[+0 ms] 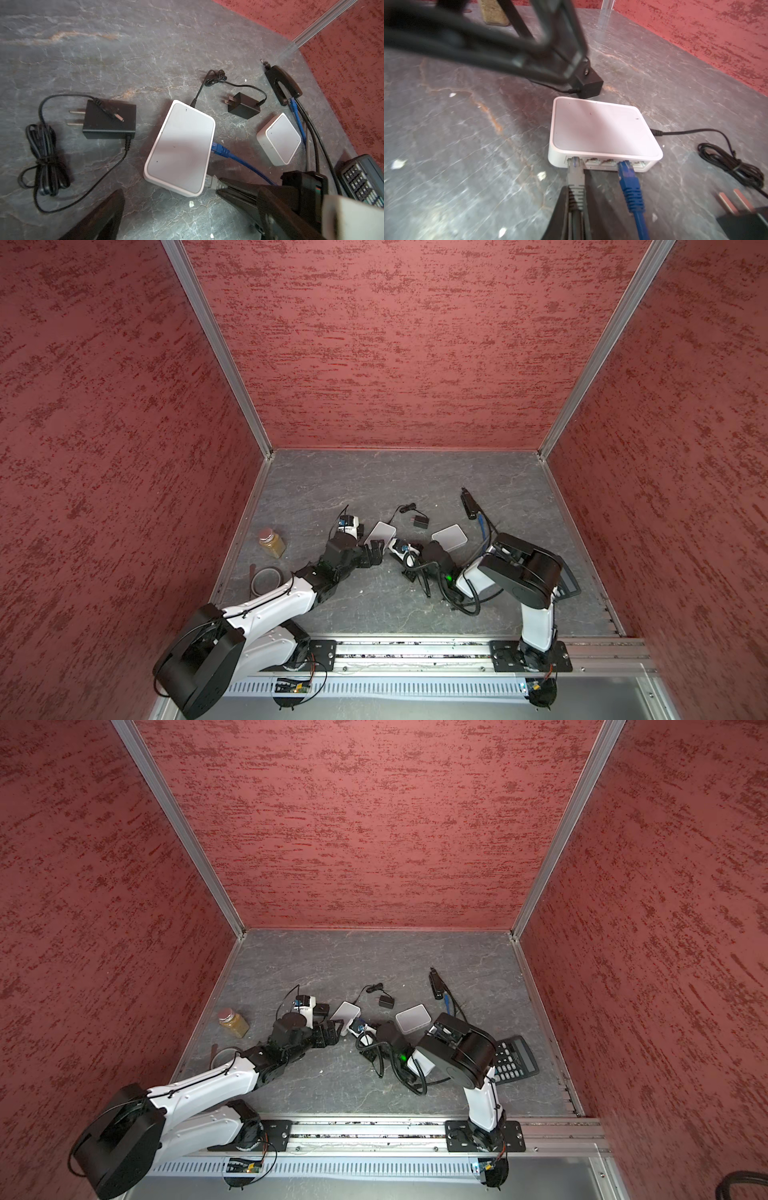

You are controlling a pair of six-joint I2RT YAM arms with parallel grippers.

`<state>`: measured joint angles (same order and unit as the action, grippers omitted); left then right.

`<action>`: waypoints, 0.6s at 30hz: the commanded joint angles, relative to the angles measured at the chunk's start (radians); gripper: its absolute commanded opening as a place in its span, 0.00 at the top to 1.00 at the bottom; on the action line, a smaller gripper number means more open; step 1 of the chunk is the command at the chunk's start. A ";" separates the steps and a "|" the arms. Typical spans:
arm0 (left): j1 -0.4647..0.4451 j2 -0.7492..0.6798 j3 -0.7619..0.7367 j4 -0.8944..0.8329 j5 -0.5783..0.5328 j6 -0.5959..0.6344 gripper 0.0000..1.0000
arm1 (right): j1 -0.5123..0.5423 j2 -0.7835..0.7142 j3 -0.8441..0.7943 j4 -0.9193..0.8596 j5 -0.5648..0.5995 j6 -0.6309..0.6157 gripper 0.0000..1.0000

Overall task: Insert the plug into the switch port
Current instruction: 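Release the grey plug and raise the right gripper while left moves away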

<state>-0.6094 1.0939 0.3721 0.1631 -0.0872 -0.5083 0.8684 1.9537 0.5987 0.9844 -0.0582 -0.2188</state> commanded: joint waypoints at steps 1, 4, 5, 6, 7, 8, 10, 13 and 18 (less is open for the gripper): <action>0.009 -0.039 -0.023 -0.023 -0.003 0.018 0.00 | -0.026 -0.030 0.050 -0.062 0.038 0.046 1.00; 0.010 -0.065 -0.042 -0.026 -0.004 0.010 0.00 | -0.047 -0.022 0.082 -0.096 0.034 0.071 1.00; 0.010 -0.072 -0.048 -0.029 -0.002 0.008 0.00 | -0.053 -0.017 0.091 -0.099 0.030 0.073 1.00; 0.010 -0.078 -0.051 -0.031 -0.002 0.006 0.00 | -0.058 -0.013 0.097 -0.103 0.029 0.073 1.00; 0.010 -0.085 -0.058 -0.033 -0.003 0.004 0.00 | -0.061 -0.007 0.108 -0.109 0.031 0.072 1.00; 0.010 -0.092 -0.063 -0.035 -0.006 0.002 0.00 | -0.066 0.000 0.118 -0.115 0.031 0.072 1.00; 0.010 -0.105 -0.071 -0.041 -0.010 -0.002 0.00 | -0.078 0.014 0.144 -0.136 0.025 0.084 0.99; 0.010 -0.127 -0.083 -0.048 -0.018 -0.009 0.00 | -0.094 0.040 0.187 -0.160 0.011 0.110 0.97; 0.010 -0.169 -0.097 -0.071 -0.037 -0.015 0.00 | -0.114 0.078 0.248 -0.182 0.002 0.139 0.95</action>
<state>-0.6048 0.9508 0.2859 0.1162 -0.1001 -0.5186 0.7689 2.0113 0.8112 0.8139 -0.0586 -0.1215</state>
